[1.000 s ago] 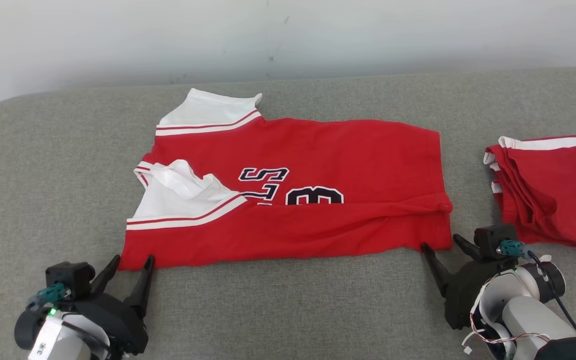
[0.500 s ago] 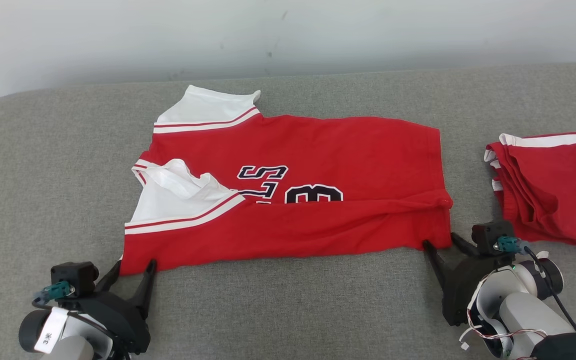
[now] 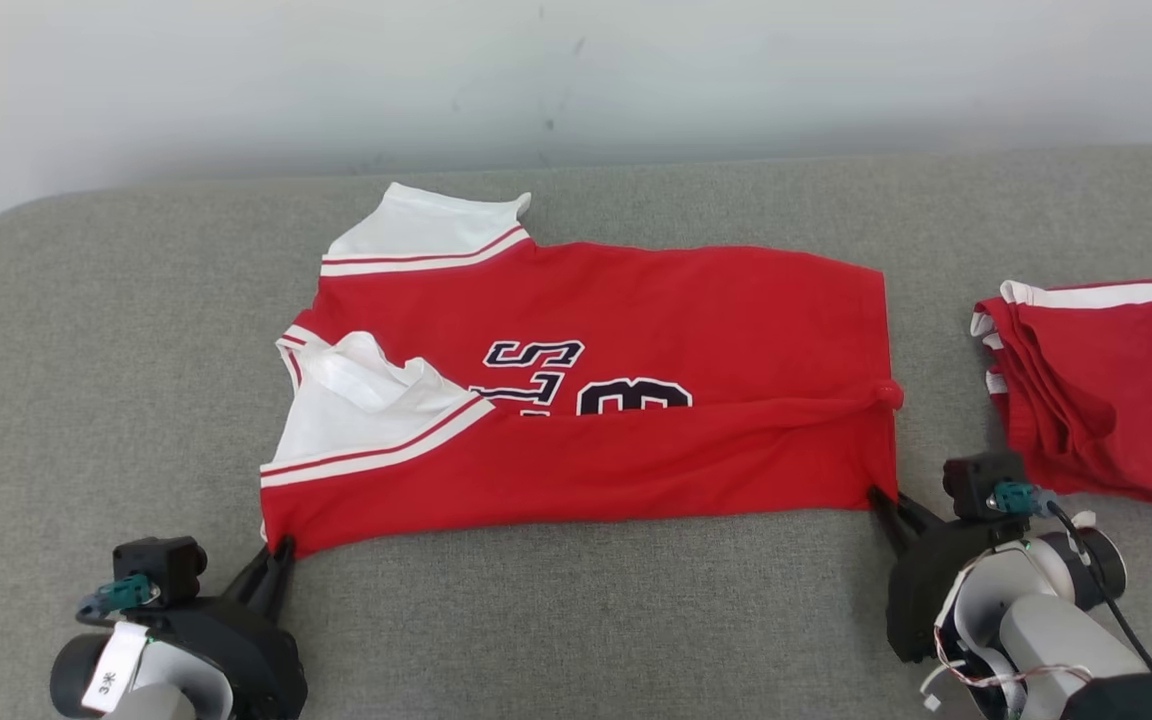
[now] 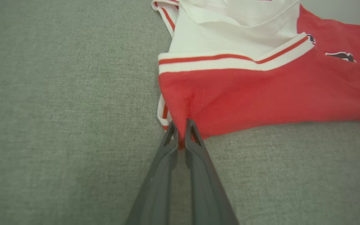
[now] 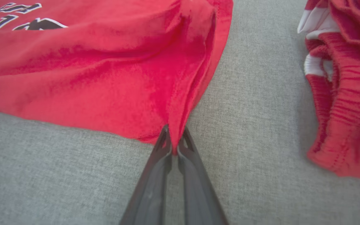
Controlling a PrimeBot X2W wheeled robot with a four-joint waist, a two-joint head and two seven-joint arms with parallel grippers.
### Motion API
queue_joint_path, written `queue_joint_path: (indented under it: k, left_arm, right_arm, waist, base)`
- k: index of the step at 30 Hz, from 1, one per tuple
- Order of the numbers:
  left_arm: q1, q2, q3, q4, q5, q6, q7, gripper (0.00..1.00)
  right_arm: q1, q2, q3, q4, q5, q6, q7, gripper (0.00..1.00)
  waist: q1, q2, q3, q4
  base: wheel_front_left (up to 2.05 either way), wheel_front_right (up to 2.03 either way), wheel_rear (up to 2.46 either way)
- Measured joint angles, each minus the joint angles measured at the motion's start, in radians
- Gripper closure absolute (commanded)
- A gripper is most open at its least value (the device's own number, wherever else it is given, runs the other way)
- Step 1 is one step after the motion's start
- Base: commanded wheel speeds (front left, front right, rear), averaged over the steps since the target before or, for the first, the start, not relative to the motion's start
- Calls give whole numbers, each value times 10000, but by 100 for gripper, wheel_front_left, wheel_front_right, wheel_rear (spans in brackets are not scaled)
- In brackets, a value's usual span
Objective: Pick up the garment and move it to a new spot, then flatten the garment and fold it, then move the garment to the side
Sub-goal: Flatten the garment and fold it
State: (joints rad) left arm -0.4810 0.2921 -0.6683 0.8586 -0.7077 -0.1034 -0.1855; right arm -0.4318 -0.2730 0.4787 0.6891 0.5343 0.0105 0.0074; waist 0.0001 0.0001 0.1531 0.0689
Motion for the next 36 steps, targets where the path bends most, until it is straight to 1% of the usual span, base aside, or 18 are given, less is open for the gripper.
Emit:
queue_joint_path:
  k: [7,8,13,18,26,32,36]
  left_arm:
    - [149,-100,-215,174,-2,-46,-2,100]
    - [221,-98,-230,196,-2,-105,-2,100]
    - [710,-104,-360,228,-59,-115,-2,100]
    - [1387,25,-604,119,-59,-198,19,100]
    - [2174,153,-765,-328,-190,-199,280,100]
    - [2420,288,-767,-593,-268,-199,422,100]
    - [2552,453,-771,-794,-476,-201,546,100]
  right_arm:
    - [586,-94,-217,100,245,167,-318,100]
    - [703,-115,-242,94,290,176,-359,100]
    - [1394,-198,-320,-40,548,339,-529,100]
    - [2259,-349,-428,-355,706,424,-708,100]
    - [3152,-420,-489,-872,909,424,-779,100]
    - [3558,-456,-552,-1208,1060,408,-755,100]
    - [3893,-533,-571,-1484,1183,324,-650,100]
  waist:
    - [0,0,-432,36]
    - [0,0,-510,42]
    - [-1,0,-963,77]
    - [-2,-1,-1550,116]
    - [-3,-1,-2087,228]
    - [-2,-1,-2186,274]
    - [-2,-1,-2217,289]
  base:
    - [0,0,0]
    - [0,0,0]
    - [0,0,0]
    - [0,0,0]
    - [0,0,0]
    - [0,0,0]
    - [0,0,0]
